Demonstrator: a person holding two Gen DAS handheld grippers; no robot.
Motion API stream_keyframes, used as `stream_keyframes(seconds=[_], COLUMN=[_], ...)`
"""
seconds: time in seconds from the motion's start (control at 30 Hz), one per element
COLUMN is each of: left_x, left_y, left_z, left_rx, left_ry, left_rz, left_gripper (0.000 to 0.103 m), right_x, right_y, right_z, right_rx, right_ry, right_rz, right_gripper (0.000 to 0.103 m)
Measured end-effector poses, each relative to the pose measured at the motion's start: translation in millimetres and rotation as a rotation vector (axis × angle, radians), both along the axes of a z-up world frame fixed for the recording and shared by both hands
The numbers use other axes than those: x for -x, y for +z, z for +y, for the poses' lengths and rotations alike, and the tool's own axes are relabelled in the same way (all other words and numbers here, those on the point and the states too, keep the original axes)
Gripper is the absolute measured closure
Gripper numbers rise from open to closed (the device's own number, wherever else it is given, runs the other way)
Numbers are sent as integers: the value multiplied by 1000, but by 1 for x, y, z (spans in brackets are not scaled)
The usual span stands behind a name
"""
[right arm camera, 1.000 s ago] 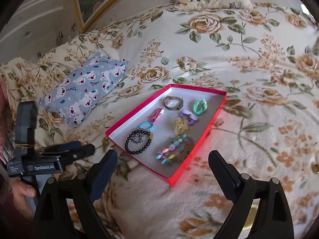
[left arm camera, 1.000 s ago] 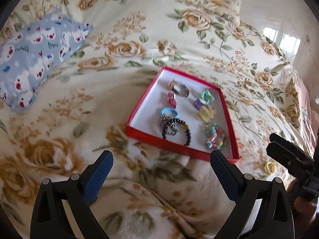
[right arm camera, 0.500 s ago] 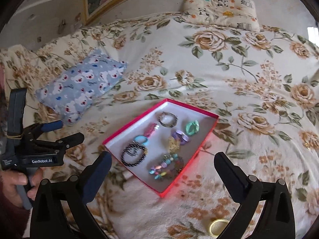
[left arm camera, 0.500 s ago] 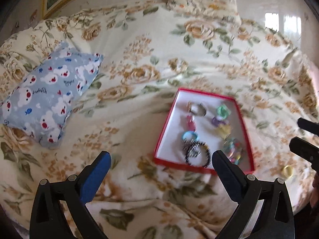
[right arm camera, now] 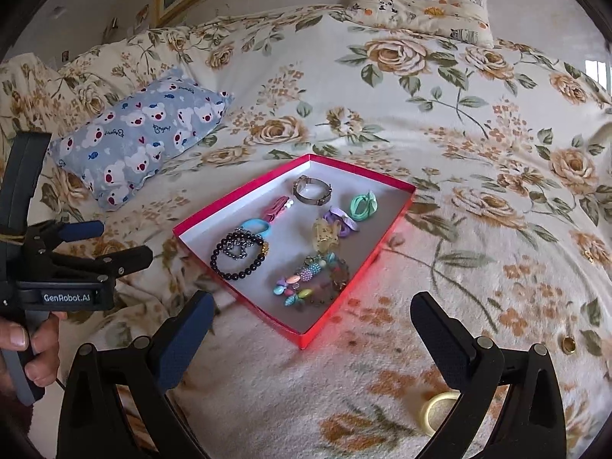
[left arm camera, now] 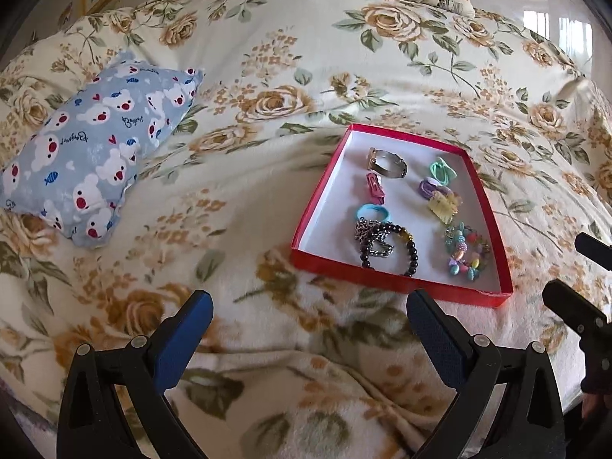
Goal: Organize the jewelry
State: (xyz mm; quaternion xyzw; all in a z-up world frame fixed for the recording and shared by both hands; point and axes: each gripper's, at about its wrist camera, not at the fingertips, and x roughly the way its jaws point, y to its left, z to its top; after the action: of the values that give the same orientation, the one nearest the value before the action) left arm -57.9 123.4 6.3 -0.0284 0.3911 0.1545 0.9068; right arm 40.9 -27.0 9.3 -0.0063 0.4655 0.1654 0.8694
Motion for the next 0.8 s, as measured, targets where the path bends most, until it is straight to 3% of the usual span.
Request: stream_keyframes(seconds=[0.43, 0.8], left_x=[9, 13], left_y=[4, 8], left_z=[-16, -15], left_rx=[-49, -61], left_ry=[-7, 1], left_rz=[44, 31], left_gripper=[1, 1], right_x=[2, 3], right_y=[4, 3], right_z=[0, 5], right_rx=[17, 20], right_ry=[-31, -27], right_rz=[37, 44], right_gripper=[0, 0])
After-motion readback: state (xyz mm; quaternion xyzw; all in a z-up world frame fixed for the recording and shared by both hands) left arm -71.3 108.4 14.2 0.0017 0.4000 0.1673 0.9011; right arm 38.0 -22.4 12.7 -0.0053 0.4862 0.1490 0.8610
